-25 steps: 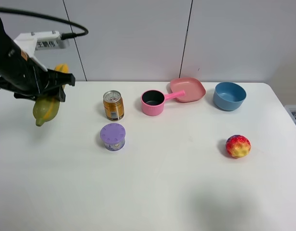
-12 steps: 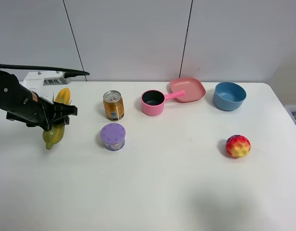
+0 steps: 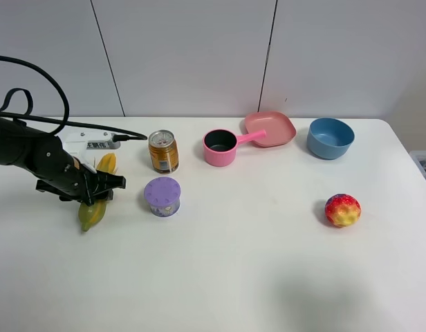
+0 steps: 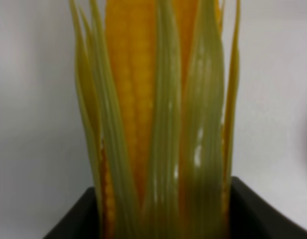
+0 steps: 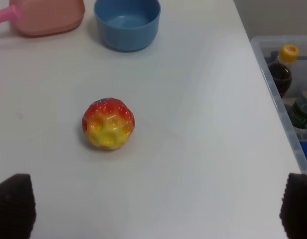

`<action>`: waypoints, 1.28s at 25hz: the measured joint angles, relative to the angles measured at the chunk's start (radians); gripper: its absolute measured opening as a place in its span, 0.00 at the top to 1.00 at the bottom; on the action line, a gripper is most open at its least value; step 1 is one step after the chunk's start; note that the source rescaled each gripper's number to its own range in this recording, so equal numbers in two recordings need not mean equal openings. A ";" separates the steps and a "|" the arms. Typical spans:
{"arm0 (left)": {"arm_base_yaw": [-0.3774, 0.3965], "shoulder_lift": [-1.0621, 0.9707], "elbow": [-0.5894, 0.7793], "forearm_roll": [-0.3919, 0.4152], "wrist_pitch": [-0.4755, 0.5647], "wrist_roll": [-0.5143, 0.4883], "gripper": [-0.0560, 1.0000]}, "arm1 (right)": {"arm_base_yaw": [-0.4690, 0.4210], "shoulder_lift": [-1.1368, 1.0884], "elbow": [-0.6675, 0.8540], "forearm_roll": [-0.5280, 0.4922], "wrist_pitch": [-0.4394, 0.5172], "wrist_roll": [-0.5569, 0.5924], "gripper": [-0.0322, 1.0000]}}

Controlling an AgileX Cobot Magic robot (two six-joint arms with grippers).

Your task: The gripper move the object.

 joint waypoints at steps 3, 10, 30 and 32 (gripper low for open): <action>0.000 0.023 0.000 0.000 -0.028 0.002 0.93 | 0.000 0.000 0.000 0.000 0.000 0.000 0.00; 0.000 0.031 0.000 0.000 -0.047 0.007 0.90 | 0.000 0.000 0.000 0.000 0.000 0.000 0.00; 0.011 -0.387 -0.001 0.017 0.134 0.077 0.01 | 0.000 0.000 0.000 0.000 0.000 0.000 0.00; 0.035 -0.475 -0.021 0.044 0.211 0.107 0.01 | 0.000 0.000 0.000 0.000 0.000 0.000 0.00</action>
